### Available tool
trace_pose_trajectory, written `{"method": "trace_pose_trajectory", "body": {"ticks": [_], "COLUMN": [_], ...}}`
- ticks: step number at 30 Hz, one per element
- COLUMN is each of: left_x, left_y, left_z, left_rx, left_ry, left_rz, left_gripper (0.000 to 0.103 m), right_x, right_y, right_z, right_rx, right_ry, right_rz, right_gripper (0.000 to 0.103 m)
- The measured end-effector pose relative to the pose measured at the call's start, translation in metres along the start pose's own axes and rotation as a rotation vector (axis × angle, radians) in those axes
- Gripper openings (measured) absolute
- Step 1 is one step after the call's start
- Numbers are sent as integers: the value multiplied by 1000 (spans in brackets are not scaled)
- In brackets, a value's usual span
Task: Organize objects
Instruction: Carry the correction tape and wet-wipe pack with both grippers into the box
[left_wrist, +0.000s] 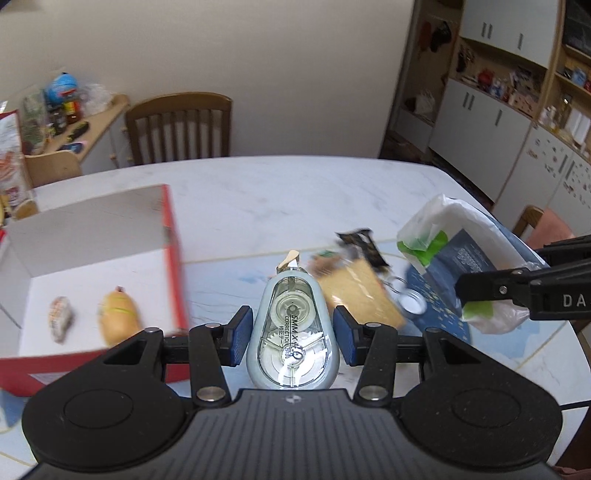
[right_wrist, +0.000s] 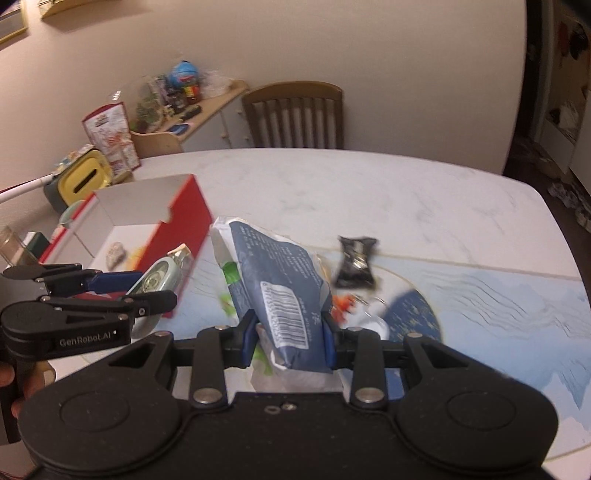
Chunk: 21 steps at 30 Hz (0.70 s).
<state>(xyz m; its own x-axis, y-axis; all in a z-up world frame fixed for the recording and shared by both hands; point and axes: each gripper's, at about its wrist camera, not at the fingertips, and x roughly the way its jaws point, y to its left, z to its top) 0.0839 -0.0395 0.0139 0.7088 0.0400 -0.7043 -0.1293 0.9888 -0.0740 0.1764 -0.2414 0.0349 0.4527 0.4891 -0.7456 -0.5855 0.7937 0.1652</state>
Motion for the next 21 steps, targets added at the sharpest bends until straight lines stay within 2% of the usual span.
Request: {"method": "trace_pose_trajectory", "body": {"ticks": [11,21], "left_x": [-21,-14], "left_y": [95,174], "left_z": [15,24], "left_rx": [-65,-100], "left_ry": [-28,-14], "left_rz": [91,150], "left_gripper": [46,46], "right_x": [27,69], "right_y": [74,143], "right_z": [40,79], "right_rx": [-87,-161], "right_ry": [0,14], "right_rz": [74,120], "right_gripper": [34,34]}}
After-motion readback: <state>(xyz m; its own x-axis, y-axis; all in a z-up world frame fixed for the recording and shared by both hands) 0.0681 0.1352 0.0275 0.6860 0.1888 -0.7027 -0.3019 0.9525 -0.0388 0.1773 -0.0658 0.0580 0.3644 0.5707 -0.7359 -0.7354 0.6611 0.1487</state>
